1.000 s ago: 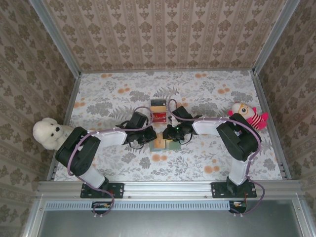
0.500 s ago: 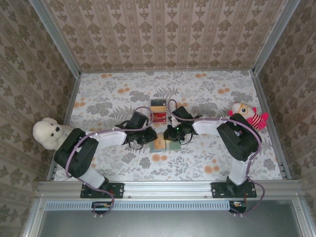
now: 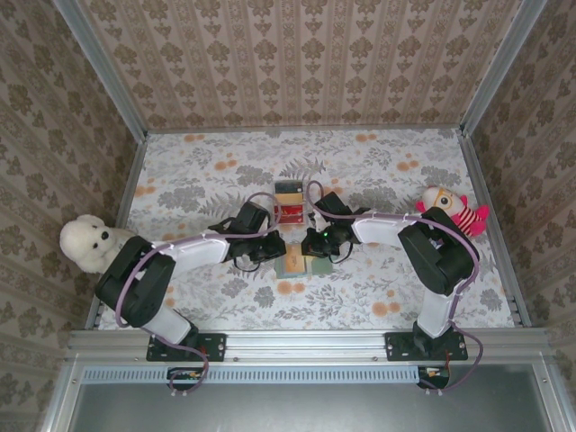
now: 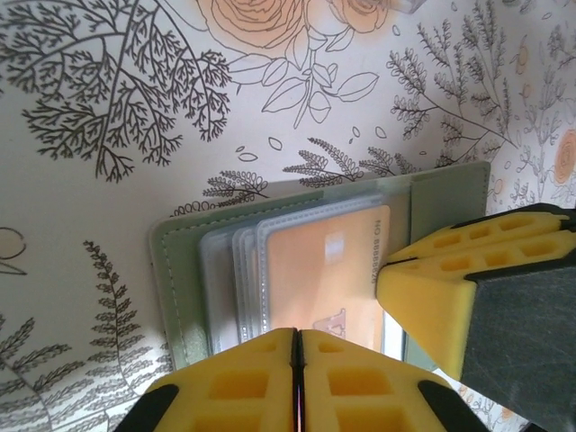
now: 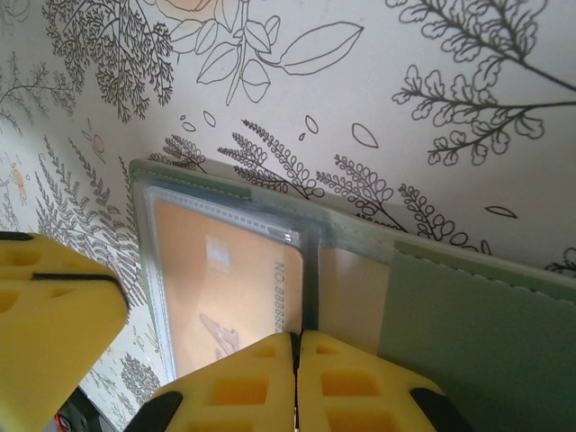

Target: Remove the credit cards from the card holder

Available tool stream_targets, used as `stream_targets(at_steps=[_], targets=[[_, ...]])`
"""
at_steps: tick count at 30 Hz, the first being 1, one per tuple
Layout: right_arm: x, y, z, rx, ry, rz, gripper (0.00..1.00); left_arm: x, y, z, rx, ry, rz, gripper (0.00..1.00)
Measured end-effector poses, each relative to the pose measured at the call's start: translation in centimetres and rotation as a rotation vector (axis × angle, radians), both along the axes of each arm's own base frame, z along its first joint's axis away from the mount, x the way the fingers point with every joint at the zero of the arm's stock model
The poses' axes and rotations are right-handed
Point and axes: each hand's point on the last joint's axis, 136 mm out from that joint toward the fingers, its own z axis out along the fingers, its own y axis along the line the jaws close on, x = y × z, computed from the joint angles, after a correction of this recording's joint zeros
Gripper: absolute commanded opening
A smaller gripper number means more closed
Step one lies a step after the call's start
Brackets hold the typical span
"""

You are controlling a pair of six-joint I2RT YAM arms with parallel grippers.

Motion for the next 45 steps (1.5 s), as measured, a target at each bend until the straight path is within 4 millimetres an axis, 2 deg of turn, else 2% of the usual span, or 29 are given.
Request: stream_targets(at_steps=[5,16,22,27,45], targets=[[-0.1,-0.1,0.0,-0.007,0.002,0.009,0.07,-0.3,0.1,-1.3,0.019,0.032,-0.004,0.04],[0.0,-1.2,-0.2,-0.079,-0.01,0.023,0.08,-0.2,0.1,-1.4,0.024,0.03,-0.005,0.04],[0.1,-1.2,-0.2,-0.078,-0.006,0.017,0.27,0.0,-0.1,-1.4,0.029,0.03,-0.012,0.04],[0.1,-1.1,-0.1,-0.061,0.001,0.015,0.3,0.0,-0.3,-1.5,0.03,0.028,-0.018,0.04],[-0.1,-0.4,-0.1,0.087,0.019,0.007,0.18,0.0,-0.4,-1.5,0.03,0.025,-0.022,0.04]])
